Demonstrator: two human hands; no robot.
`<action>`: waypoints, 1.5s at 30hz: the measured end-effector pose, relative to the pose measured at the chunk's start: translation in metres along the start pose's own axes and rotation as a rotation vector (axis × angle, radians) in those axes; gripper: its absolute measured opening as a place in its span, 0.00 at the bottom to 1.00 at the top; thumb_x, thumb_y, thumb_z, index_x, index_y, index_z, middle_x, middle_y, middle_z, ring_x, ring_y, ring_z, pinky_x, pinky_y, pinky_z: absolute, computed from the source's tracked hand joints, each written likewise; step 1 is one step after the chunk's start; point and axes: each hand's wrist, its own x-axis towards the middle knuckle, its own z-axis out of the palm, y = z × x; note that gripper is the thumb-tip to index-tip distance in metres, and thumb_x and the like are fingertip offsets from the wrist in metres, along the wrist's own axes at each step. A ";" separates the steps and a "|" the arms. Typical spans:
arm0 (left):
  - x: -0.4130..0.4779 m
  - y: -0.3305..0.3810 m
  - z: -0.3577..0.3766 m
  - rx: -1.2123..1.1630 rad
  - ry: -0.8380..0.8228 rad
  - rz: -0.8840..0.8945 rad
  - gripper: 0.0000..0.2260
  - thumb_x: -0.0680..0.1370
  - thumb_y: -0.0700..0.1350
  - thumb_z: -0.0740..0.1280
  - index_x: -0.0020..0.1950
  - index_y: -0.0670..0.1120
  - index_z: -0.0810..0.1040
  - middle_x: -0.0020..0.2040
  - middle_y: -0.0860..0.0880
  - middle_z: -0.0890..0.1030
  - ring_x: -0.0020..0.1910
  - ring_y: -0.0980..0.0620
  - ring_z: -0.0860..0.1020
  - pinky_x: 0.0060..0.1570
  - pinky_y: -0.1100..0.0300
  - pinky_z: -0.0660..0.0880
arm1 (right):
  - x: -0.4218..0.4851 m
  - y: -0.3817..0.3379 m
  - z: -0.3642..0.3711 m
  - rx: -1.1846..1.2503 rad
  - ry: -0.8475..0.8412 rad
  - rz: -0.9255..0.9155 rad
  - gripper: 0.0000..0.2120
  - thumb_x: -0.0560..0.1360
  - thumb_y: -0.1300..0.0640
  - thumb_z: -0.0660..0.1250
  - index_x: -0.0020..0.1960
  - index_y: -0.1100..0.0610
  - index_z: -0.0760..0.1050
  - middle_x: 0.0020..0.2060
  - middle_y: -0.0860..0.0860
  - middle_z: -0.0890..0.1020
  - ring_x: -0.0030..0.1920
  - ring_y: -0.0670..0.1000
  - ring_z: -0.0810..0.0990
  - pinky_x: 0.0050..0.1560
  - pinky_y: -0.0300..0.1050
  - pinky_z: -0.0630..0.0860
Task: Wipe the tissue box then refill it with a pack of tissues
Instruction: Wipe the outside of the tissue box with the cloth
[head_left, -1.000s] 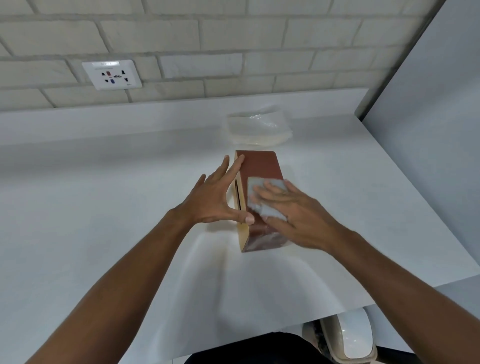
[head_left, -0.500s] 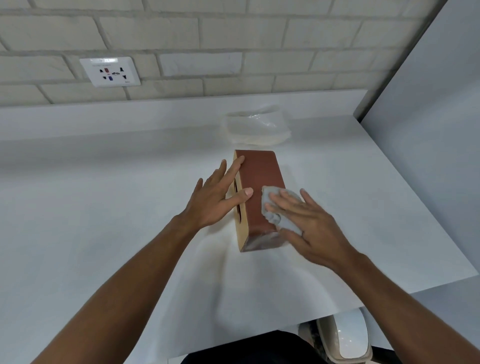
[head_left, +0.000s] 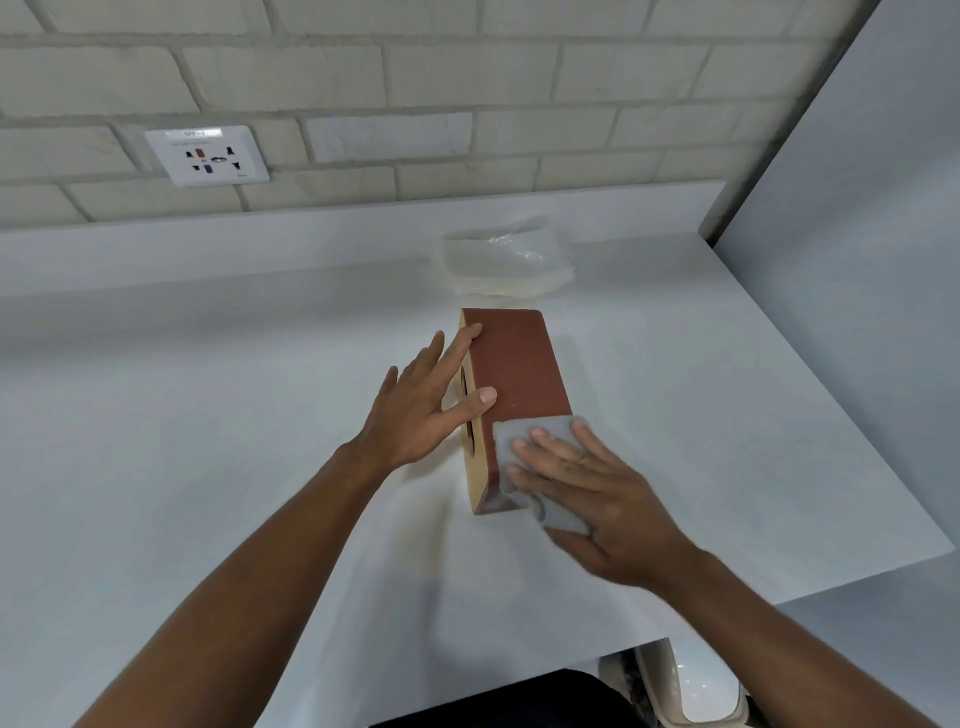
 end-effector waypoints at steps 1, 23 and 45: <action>0.000 0.000 0.000 -0.003 -0.001 0.000 0.34 0.74 0.79 0.49 0.78 0.75 0.42 0.86 0.52 0.53 0.85 0.53 0.47 0.79 0.34 0.48 | -0.003 0.009 -0.002 0.030 0.048 0.060 0.23 0.79 0.53 0.61 0.72 0.58 0.69 0.73 0.52 0.70 0.75 0.52 0.65 0.73 0.63 0.62; 0.010 0.003 0.005 0.262 0.253 0.248 0.37 0.80 0.70 0.52 0.85 0.52 0.56 0.86 0.43 0.50 0.84 0.45 0.52 0.80 0.37 0.49 | 0.004 0.019 -0.014 0.102 0.034 0.131 0.22 0.79 0.55 0.63 0.72 0.57 0.70 0.73 0.50 0.71 0.75 0.50 0.66 0.71 0.61 0.66; 0.024 0.003 -0.003 0.277 0.087 0.456 0.37 0.81 0.71 0.46 0.84 0.49 0.59 0.84 0.50 0.60 0.85 0.51 0.49 0.78 0.36 0.56 | 0.018 0.038 -0.023 0.129 0.143 0.353 0.22 0.78 0.52 0.61 0.72 0.54 0.70 0.70 0.42 0.72 0.73 0.38 0.65 0.72 0.53 0.65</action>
